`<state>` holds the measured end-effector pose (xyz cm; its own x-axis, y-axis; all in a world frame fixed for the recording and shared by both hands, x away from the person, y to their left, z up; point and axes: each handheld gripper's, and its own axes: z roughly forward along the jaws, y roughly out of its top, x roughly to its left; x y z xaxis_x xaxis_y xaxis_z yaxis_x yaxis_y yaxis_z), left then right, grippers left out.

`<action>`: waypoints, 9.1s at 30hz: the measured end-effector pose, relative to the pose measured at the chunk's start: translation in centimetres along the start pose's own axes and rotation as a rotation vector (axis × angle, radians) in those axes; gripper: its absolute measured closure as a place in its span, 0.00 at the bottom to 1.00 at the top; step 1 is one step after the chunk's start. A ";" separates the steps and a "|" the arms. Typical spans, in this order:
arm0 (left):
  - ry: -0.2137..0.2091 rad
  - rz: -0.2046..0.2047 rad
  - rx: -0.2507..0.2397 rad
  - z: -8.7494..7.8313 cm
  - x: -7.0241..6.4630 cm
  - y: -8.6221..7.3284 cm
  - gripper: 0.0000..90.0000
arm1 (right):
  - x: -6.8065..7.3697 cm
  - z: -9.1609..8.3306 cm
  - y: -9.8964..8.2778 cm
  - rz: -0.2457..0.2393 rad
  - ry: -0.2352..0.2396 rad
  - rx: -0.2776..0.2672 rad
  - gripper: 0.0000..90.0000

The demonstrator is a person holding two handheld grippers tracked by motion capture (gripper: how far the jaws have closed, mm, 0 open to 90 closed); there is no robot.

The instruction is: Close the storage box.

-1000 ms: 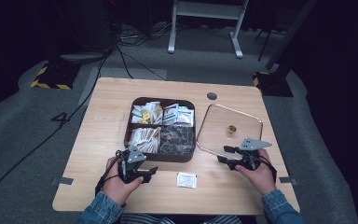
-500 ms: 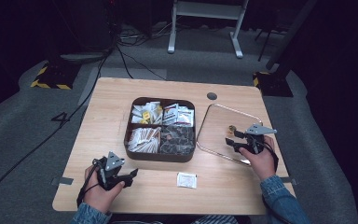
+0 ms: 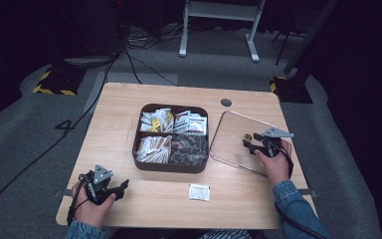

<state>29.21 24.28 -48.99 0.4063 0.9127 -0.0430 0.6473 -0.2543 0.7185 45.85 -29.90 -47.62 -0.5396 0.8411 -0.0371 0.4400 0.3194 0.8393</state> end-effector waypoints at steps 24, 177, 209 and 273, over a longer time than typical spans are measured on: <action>0.020 -0.007 0.051 0.8 0.9 -0.8 0.29 | -1.2 2.7 -0.3 0.030 -0.028 0.076 0.50; -0.024 0.045 0.042 3.1 0.5 0.9 0.17 | 19.6 11.6 13.4 -0.165 0.283 0.133 0.65; -0.023 0.045 0.042 3.1 0.5 0.9 0.17 | 19.4 11.8 13.0 -0.144 0.308 0.093 0.57; -0.044 0.062 0.042 3.5 0.6 1.3 0.17 | 4.1 -2.9 5.1 0.008 0.232 0.037 0.47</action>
<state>32.53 23.40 -50.53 0.4736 0.8802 -0.0302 0.6461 -0.3238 0.6911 43.77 -26.13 -41.93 -0.6846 0.7222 0.0990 0.4691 0.3325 0.8181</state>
